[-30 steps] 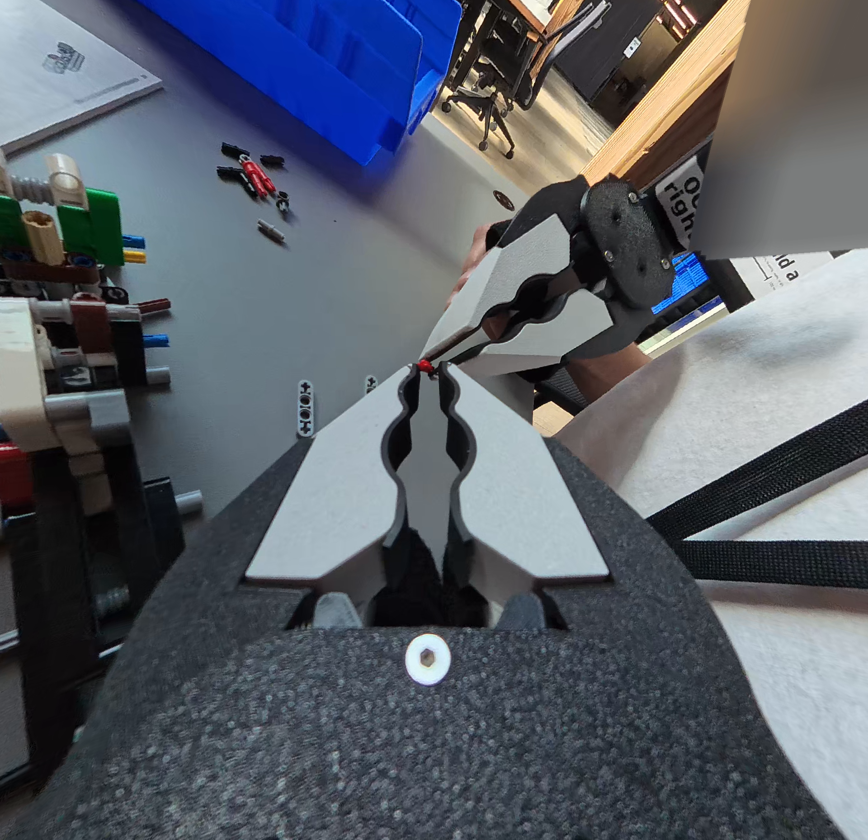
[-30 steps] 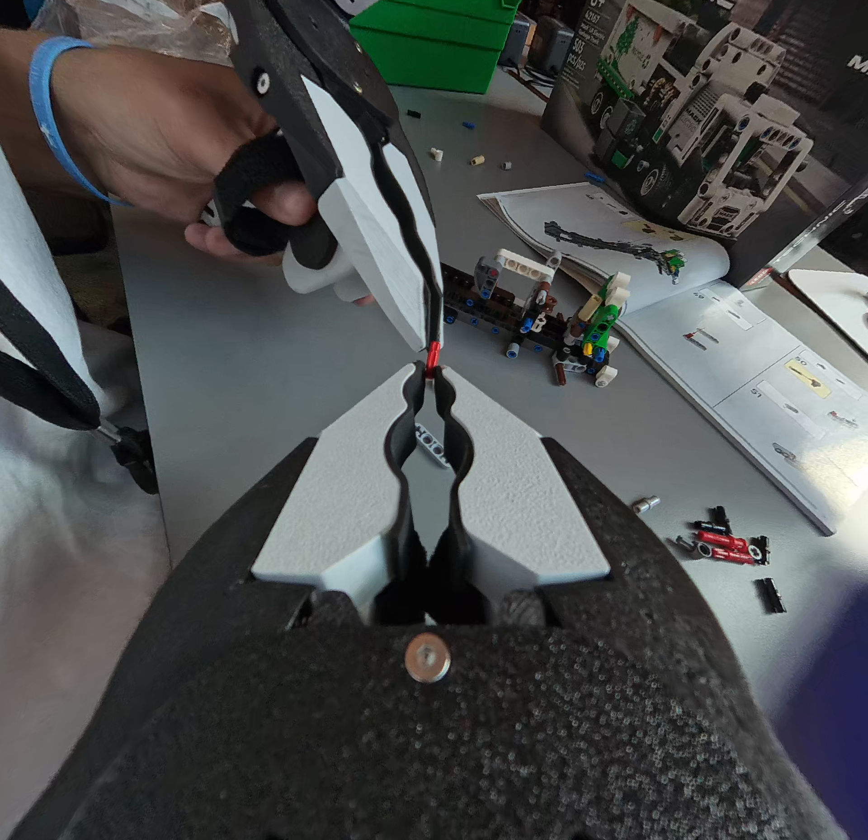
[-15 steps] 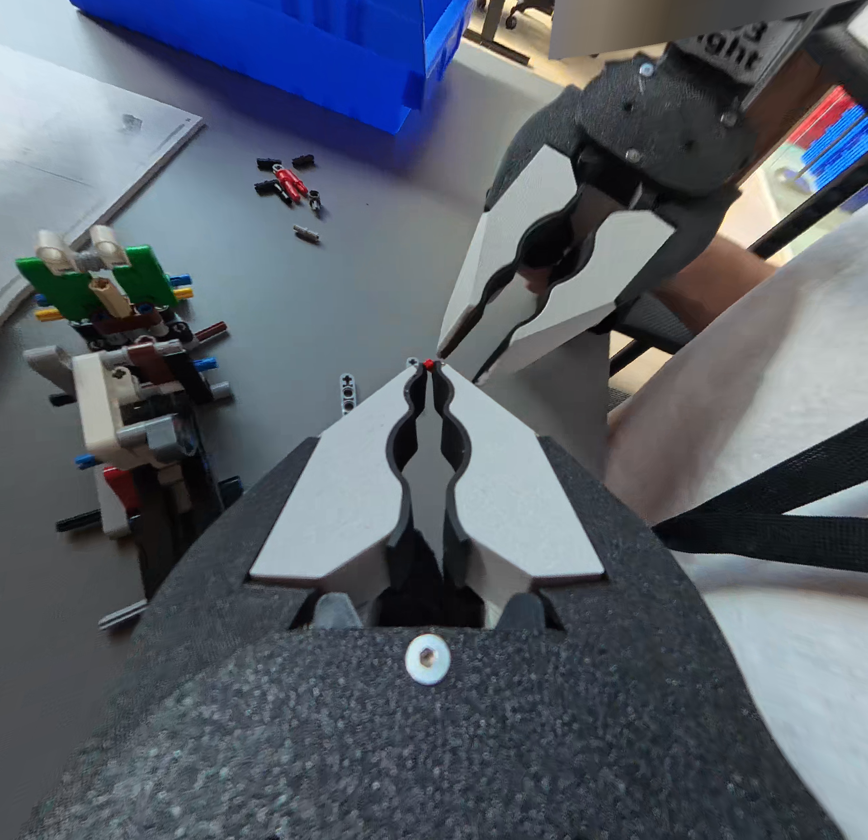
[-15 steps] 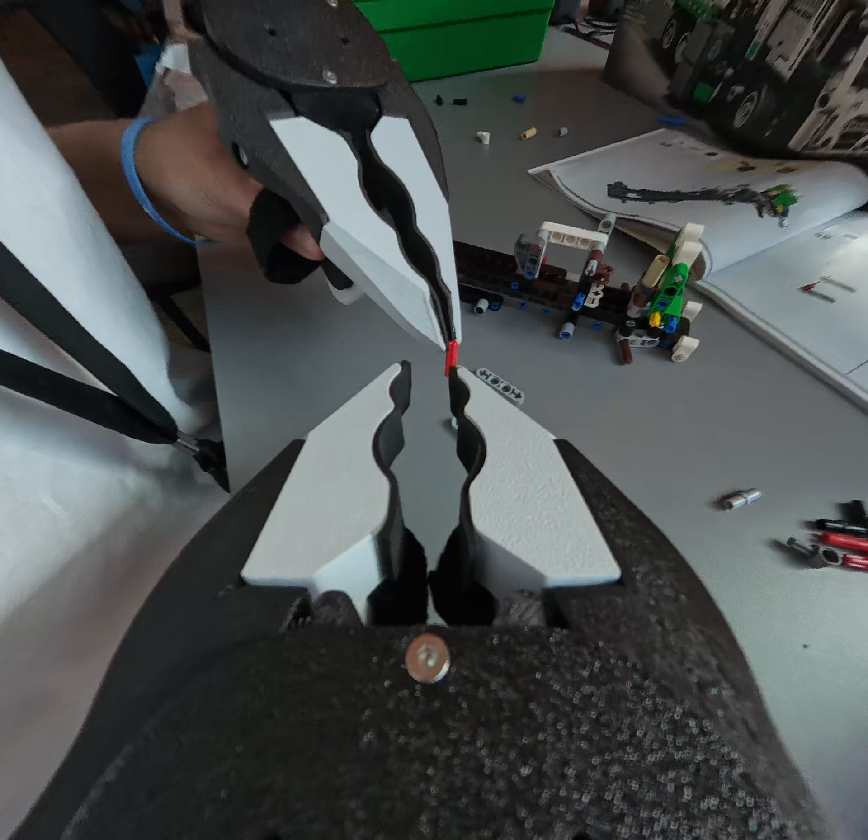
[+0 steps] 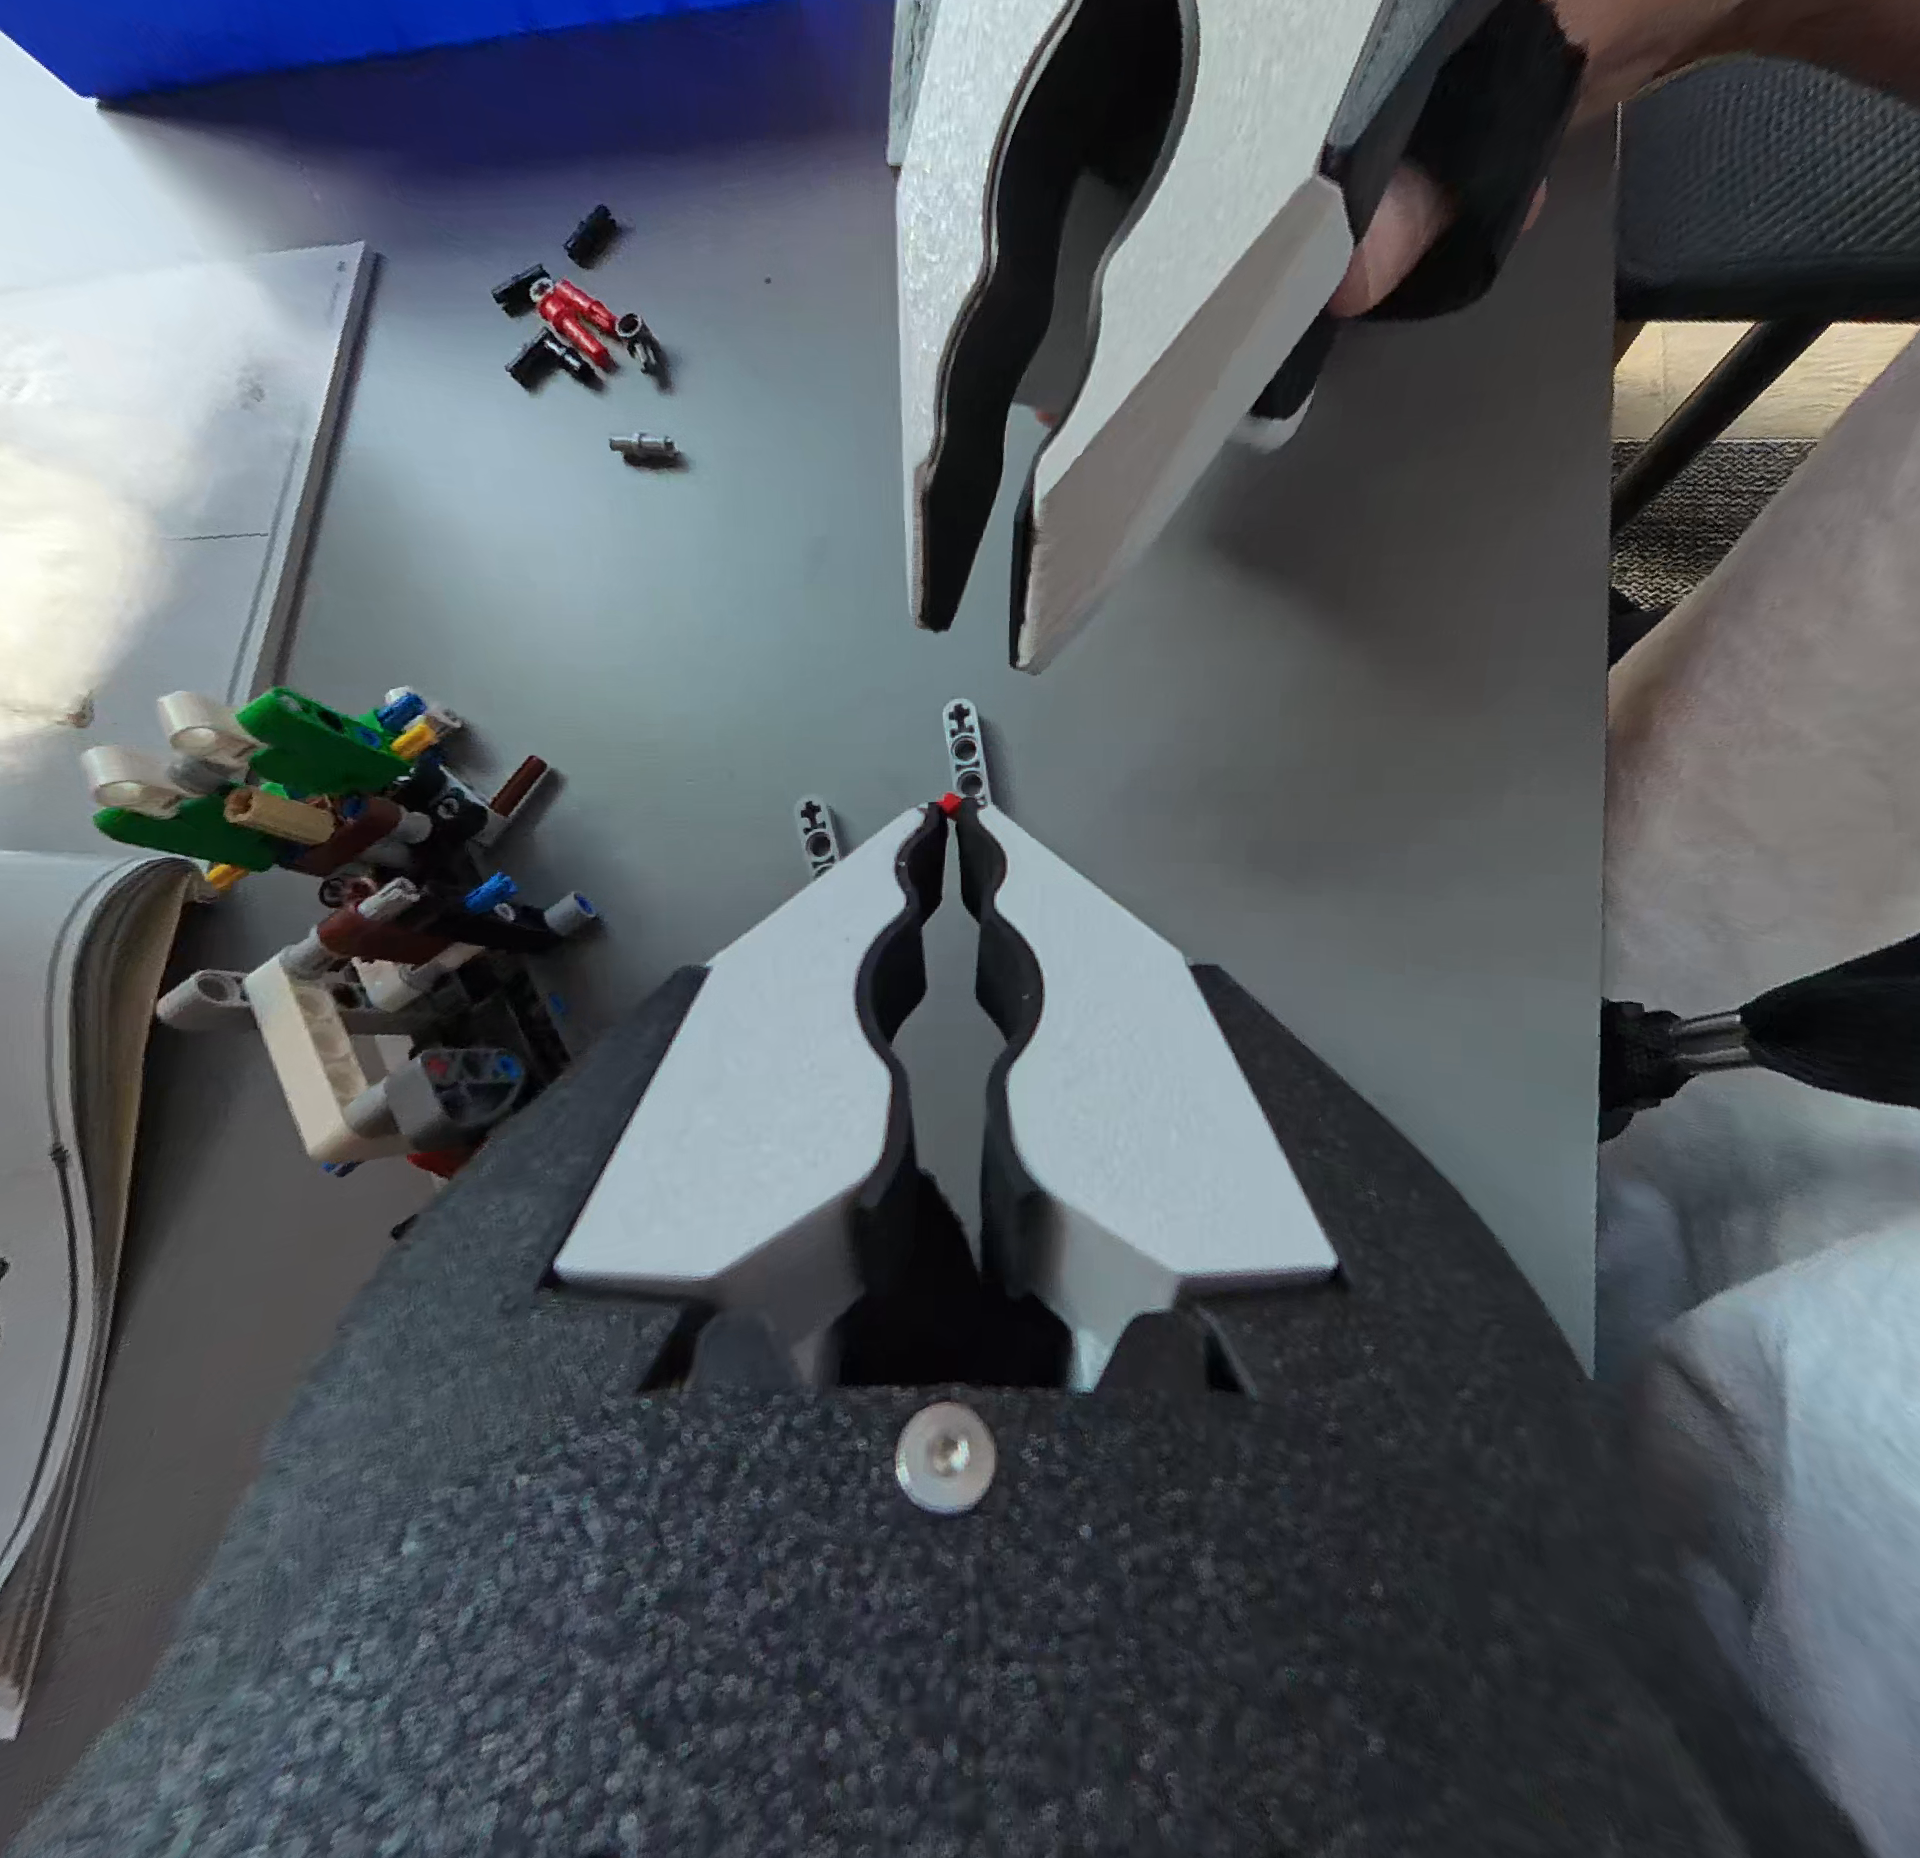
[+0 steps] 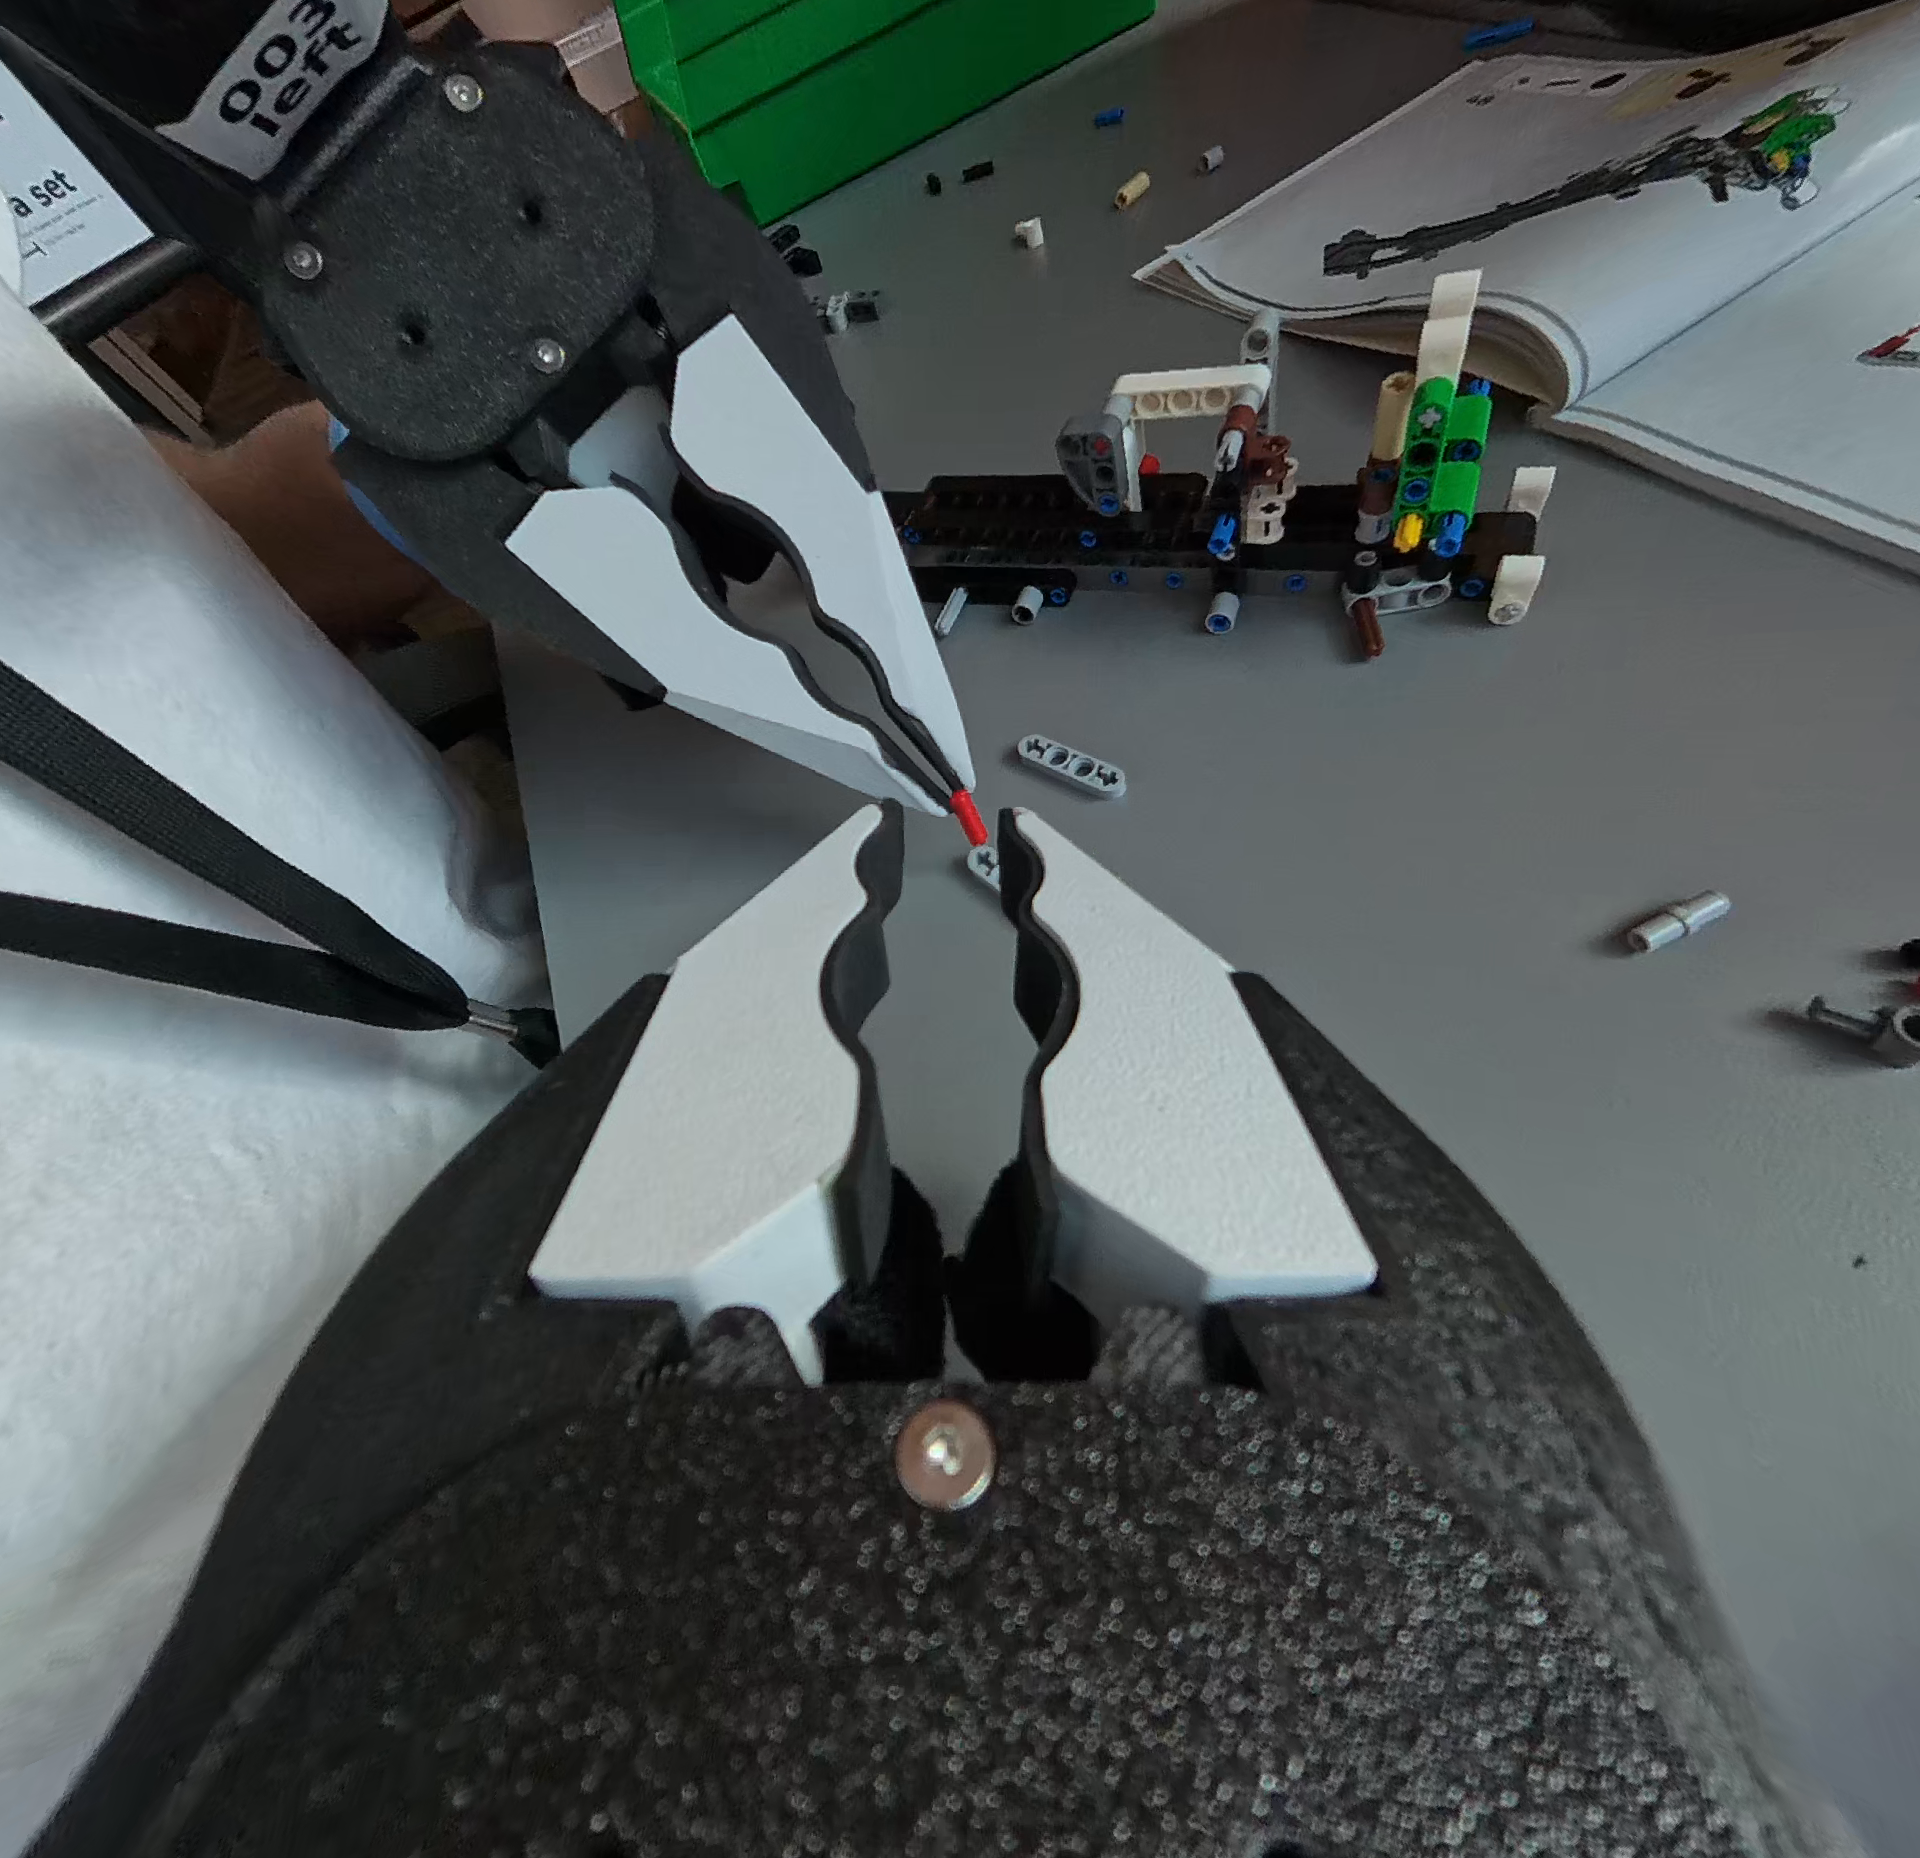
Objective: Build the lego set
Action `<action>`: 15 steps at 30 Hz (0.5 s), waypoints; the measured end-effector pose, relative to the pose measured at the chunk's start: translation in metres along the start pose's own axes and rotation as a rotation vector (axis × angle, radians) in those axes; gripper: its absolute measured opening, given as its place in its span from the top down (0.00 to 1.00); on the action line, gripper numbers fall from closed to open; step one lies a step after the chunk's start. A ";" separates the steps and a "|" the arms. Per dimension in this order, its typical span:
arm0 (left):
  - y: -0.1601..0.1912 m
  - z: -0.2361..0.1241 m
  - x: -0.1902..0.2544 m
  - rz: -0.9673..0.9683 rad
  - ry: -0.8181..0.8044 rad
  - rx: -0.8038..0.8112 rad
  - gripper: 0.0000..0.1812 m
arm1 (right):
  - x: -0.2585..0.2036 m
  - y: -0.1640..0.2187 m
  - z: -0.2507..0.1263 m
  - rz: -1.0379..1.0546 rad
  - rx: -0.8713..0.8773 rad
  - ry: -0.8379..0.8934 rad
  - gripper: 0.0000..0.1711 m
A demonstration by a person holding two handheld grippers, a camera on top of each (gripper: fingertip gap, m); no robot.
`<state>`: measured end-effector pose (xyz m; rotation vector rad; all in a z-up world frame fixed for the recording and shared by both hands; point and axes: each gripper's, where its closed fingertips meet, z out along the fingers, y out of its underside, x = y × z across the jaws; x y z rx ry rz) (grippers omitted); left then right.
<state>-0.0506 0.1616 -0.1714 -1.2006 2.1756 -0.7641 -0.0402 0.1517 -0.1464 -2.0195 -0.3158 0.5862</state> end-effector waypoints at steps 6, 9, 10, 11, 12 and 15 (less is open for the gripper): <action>0.002 -0.001 -0.001 -0.079 0.017 -0.045 1.00 | -0.003 0.007 0.005 0.054 -0.058 -0.063 0.90; 0.003 0.000 0.000 -0.090 0.027 -0.069 1.00 | -0.003 0.007 0.005 0.074 -0.056 -0.081 0.90; 0.002 0.000 0.001 -0.092 0.032 -0.069 1.00 | -0.001 0.007 0.005 0.074 -0.053 -0.069 0.90; 0.001 -0.001 0.001 -0.089 0.027 -0.073 1.00 | 0.000 0.007 0.005 0.074 -0.053 -0.056 0.90; 0.001 -0.002 0.001 -0.086 0.025 -0.079 1.00 | 0.001 0.007 0.005 0.072 -0.054 -0.049 0.90; -0.003 -0.004 -0.001 -0.087 0.013 -0.068 1.00 | 0.004 0.007 0.005 0.079 -0.051 -0.033 0.90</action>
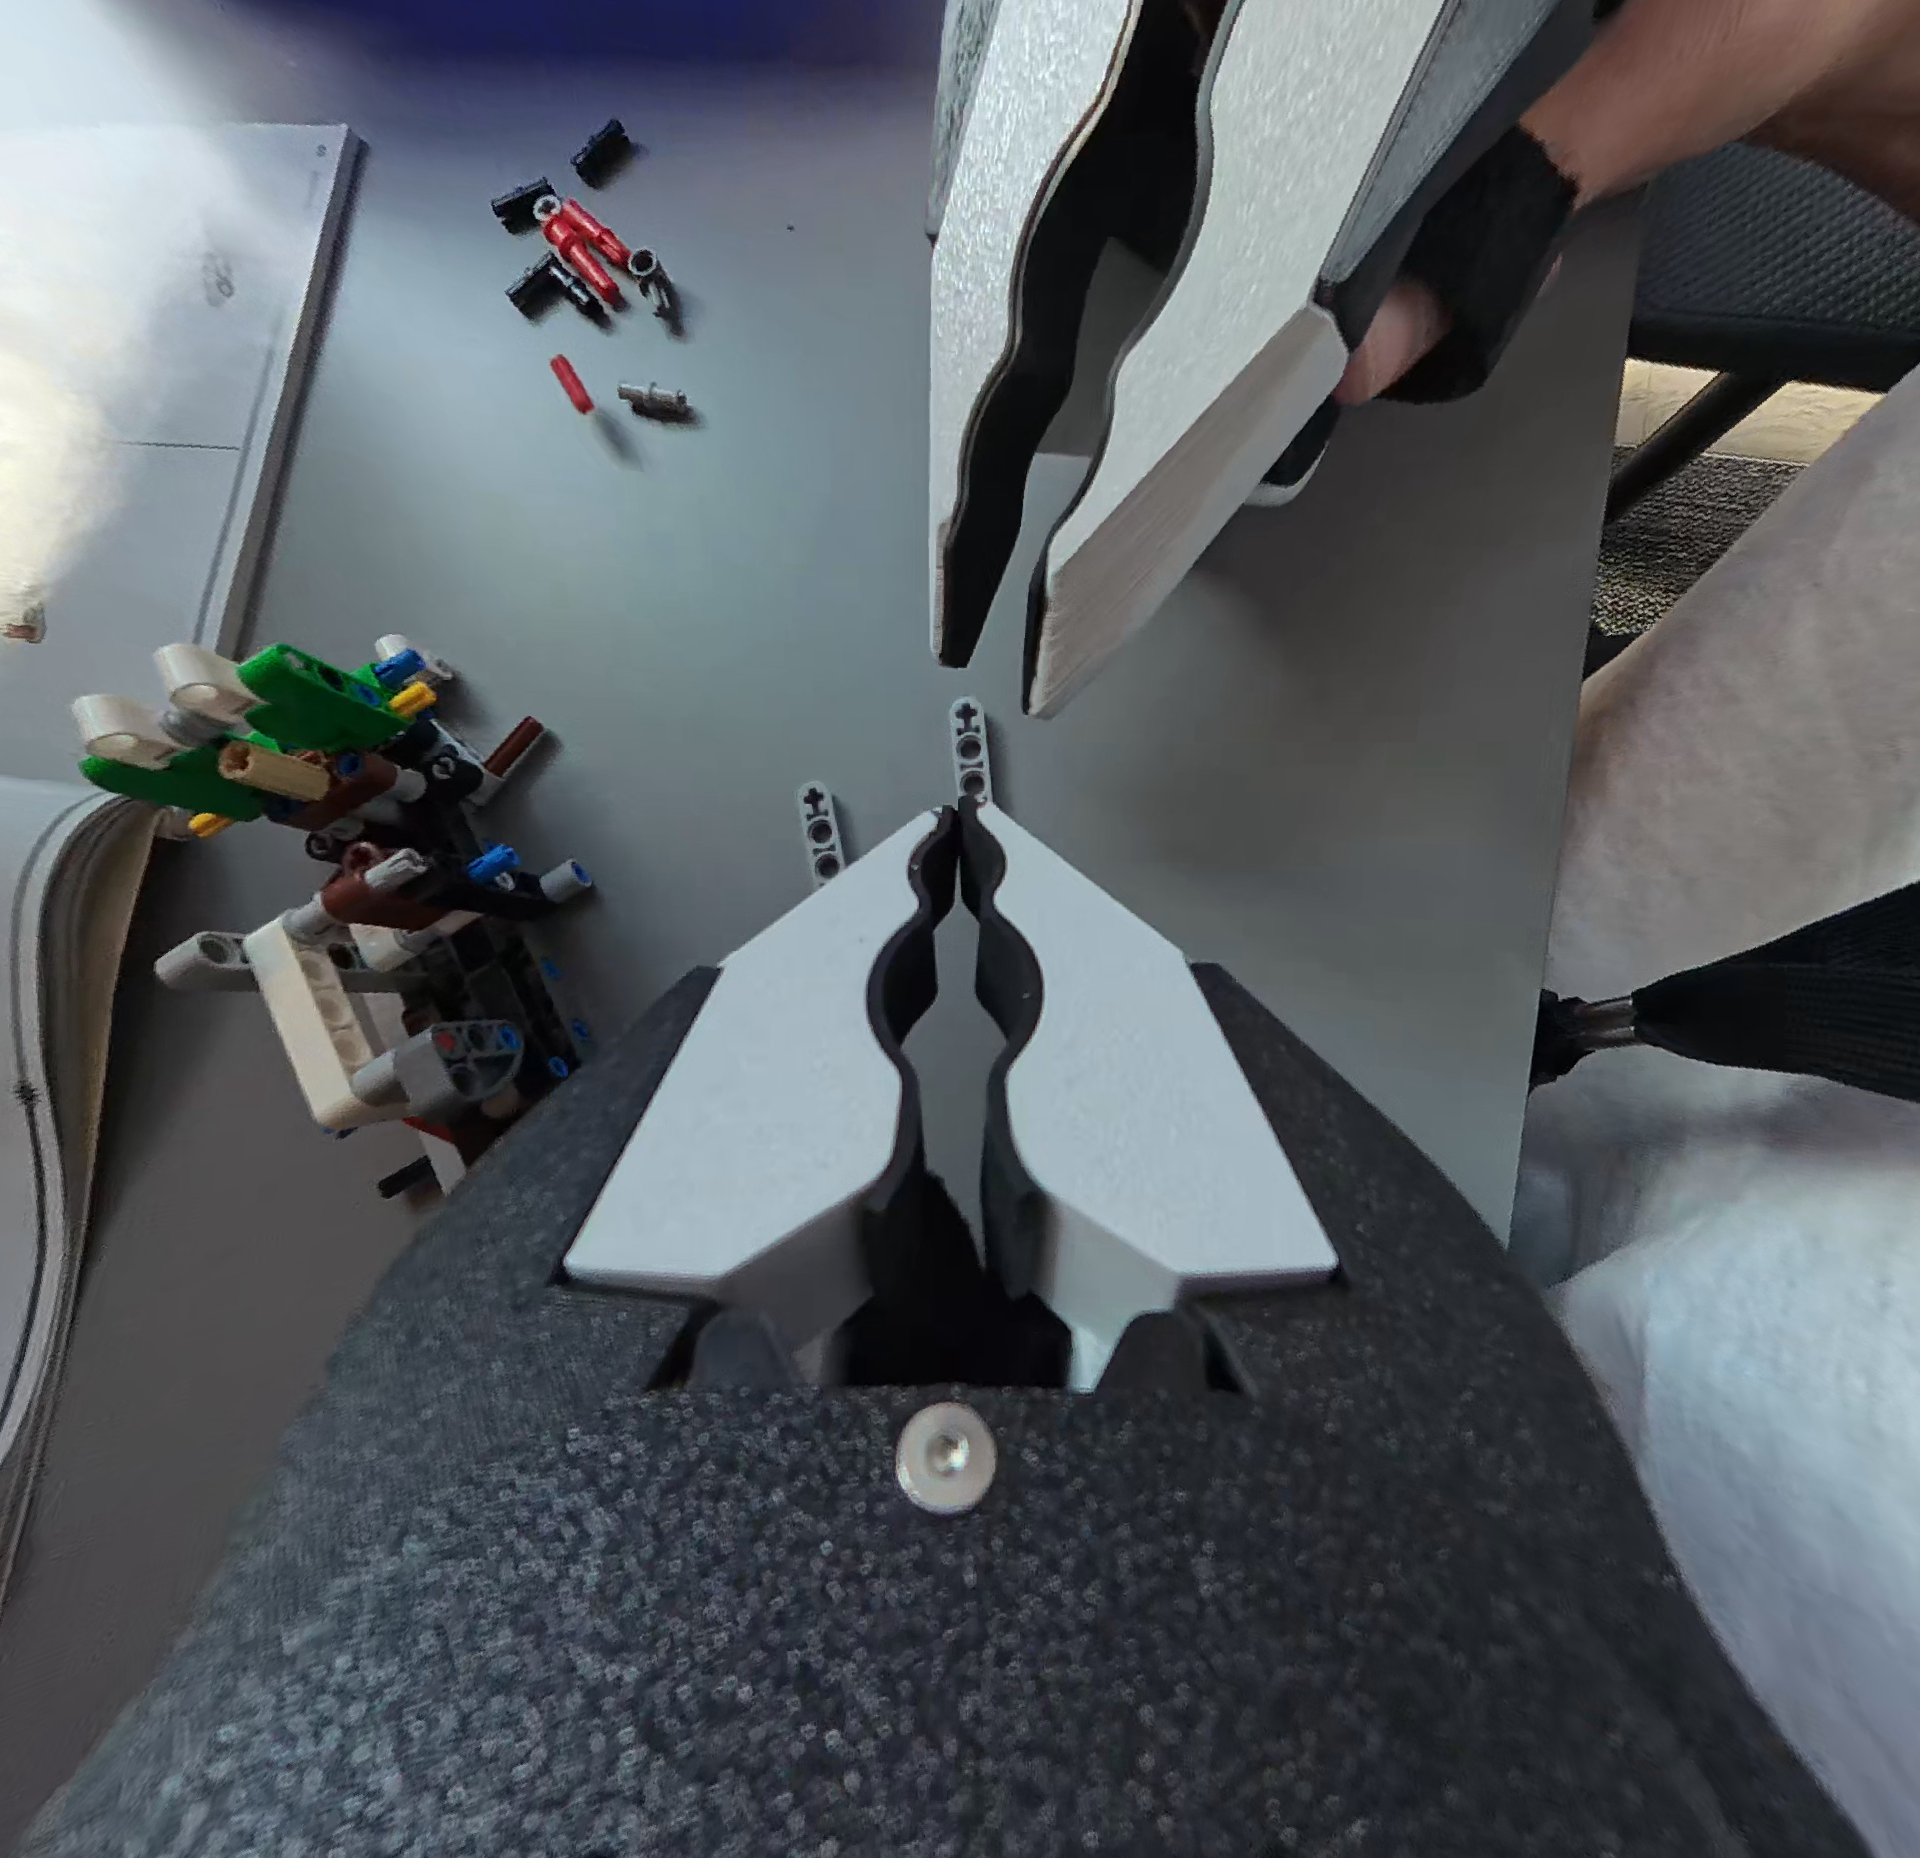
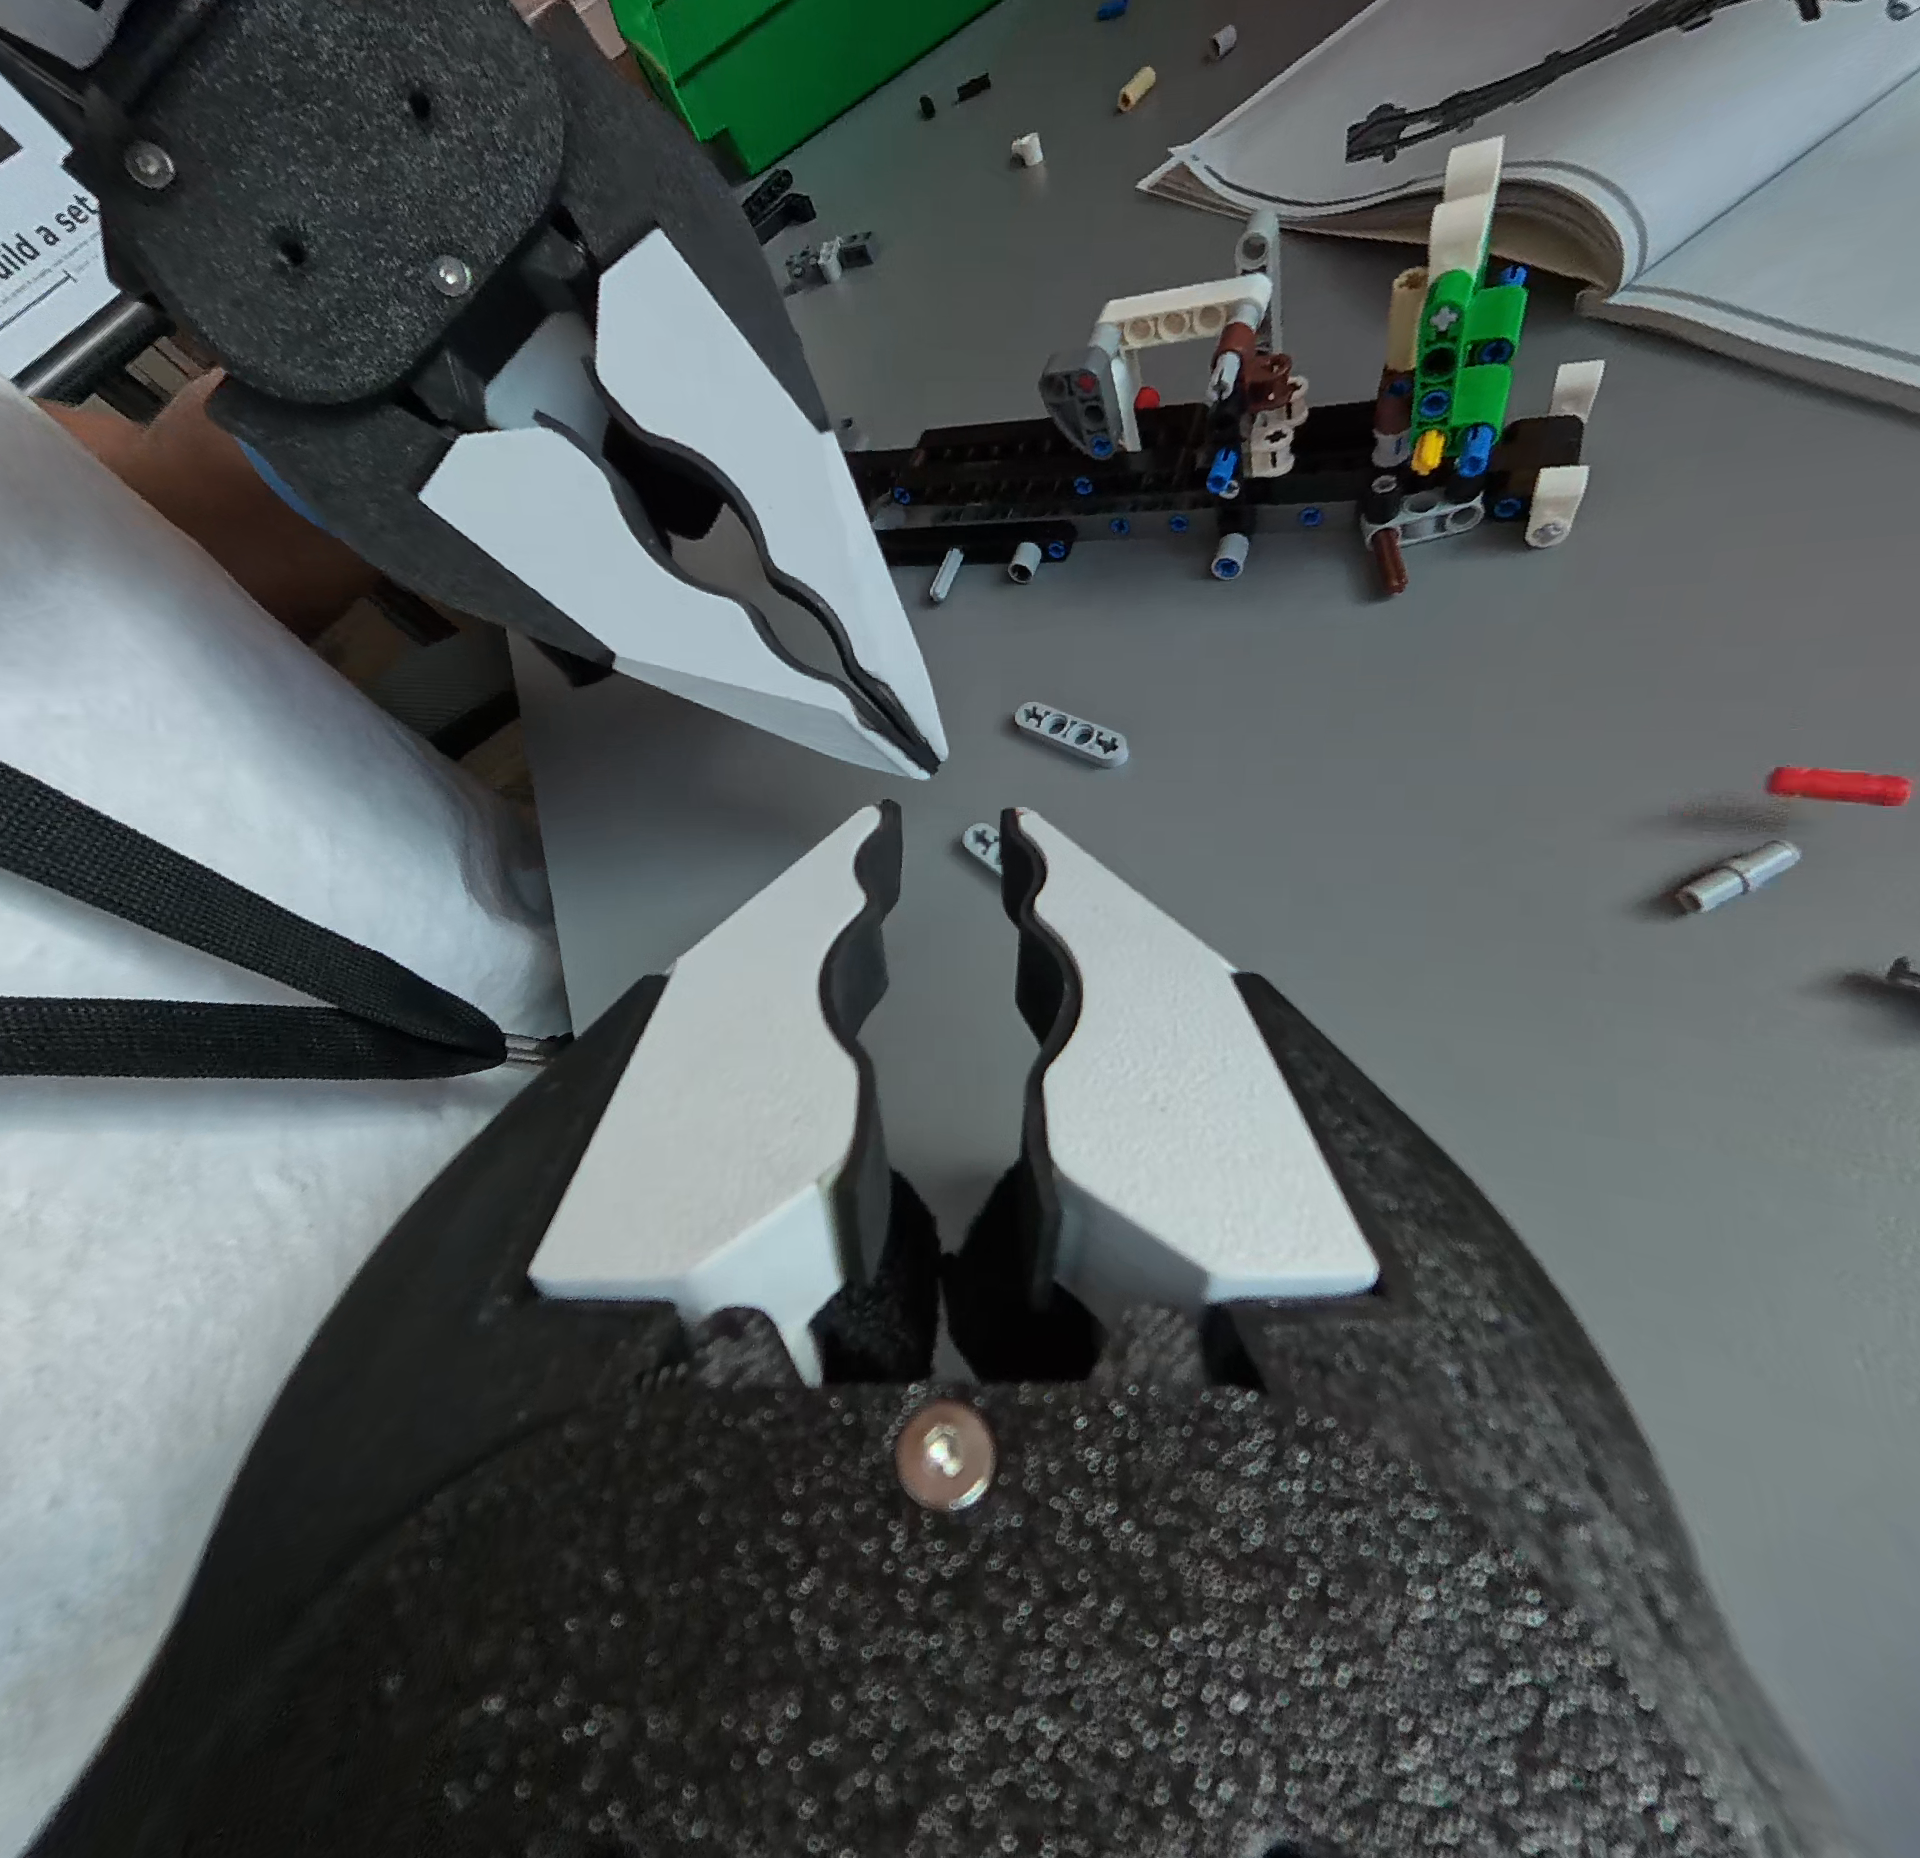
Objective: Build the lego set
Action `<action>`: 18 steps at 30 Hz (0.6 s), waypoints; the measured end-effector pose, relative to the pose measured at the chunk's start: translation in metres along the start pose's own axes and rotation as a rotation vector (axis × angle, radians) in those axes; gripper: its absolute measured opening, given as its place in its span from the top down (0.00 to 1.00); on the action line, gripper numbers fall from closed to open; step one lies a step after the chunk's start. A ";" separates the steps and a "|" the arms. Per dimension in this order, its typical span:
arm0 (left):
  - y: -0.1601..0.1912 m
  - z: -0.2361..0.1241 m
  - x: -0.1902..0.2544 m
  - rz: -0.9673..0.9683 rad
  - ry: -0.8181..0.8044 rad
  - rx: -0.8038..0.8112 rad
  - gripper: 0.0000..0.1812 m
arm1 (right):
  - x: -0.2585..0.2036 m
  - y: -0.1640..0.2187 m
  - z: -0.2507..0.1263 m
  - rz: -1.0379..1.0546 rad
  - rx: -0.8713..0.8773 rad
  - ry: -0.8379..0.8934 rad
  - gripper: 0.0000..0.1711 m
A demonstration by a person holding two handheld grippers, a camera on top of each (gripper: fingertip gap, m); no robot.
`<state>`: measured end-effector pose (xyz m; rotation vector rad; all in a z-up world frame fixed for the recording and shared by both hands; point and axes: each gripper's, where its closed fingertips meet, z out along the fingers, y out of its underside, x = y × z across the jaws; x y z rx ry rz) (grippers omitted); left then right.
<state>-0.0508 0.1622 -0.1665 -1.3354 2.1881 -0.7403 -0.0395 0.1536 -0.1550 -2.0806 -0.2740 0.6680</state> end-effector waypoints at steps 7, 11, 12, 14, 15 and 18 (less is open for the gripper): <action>-0.008 0.003 -0.007 -0.075 -0.019 0.064 1.00 | 0.069 -0.017 -0.032 0.085 0.128 0.344 0.91; -0.009 -0.003 -0.003 -0.078 -0.019 0.122 1.00 | 0.113 -0.016 -0.046 0.076 0.036 0.553 0.89; -0.008 -0.005 -0.002 -0.077 -0.023 0.133 1.00 | 0.123 -0.017 -0.049 0.066 0.005 0.591 0.89; -0.006 -0.011 -0.001 -0.076 -0.039 0.148 1.00 | 0.140 -0.026 -0.049 0.029 -0.025 0.622 0.90; -0.004 -0.015 0.000 -0.078 -0.044 0.154 1.00 | 0.147 -0.029 -0.046 0.008 -0.049 0.622 0.91; 0.002 -0.025 0.001 -0.083 -0.064 0.174 1.00 | 0.159 -0.026 -0.031 -0.042 -0.163 0.578 0.91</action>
